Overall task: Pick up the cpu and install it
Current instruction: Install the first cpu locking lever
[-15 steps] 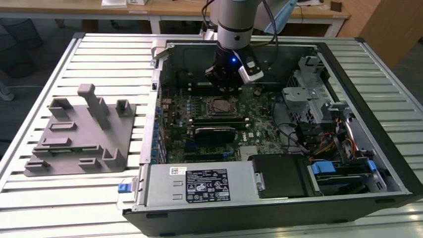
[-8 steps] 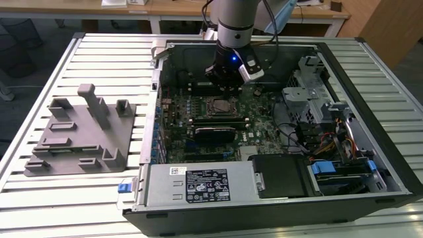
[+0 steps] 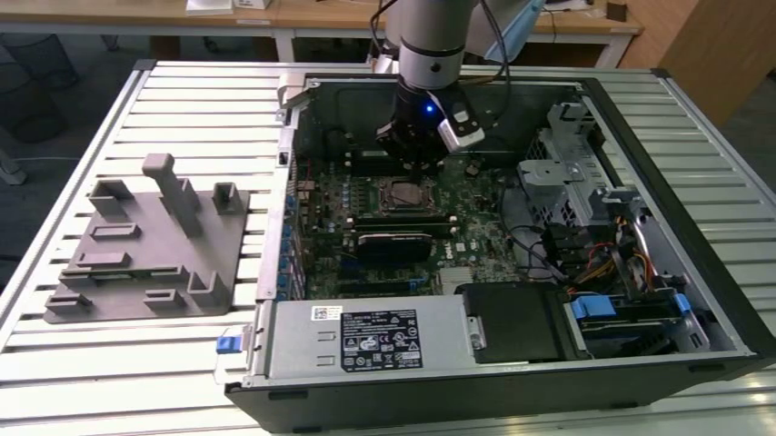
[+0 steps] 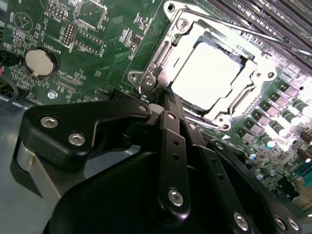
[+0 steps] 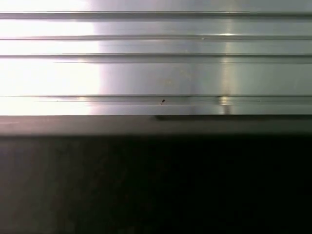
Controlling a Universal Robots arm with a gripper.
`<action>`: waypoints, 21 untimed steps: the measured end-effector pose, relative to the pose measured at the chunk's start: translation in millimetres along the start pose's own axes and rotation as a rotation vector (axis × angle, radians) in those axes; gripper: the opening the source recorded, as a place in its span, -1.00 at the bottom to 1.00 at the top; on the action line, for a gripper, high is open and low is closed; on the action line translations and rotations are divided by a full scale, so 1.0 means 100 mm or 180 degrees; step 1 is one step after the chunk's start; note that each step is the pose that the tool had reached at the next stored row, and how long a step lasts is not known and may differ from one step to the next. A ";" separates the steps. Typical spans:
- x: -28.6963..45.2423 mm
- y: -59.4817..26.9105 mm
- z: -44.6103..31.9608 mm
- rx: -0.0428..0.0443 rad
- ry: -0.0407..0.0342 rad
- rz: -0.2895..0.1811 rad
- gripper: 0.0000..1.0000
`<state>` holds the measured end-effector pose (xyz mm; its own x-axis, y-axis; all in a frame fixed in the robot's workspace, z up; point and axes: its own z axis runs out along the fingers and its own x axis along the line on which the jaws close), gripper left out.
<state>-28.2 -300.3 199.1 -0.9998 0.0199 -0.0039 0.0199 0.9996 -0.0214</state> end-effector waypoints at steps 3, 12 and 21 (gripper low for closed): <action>0.000 0.000 0.018 0.0033 0.0000 0.0000 -0.79; 0.000 0.000 -0.027 0.0039 -0.0001 0.0000 -0.79; 0.007 -0.003 -0.156 -0.0052 0.0001 0.0001 -0.79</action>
<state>-29.0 -300.3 214.7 -0.9998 0.0201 -0.0036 0.0201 0.9998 -0.0050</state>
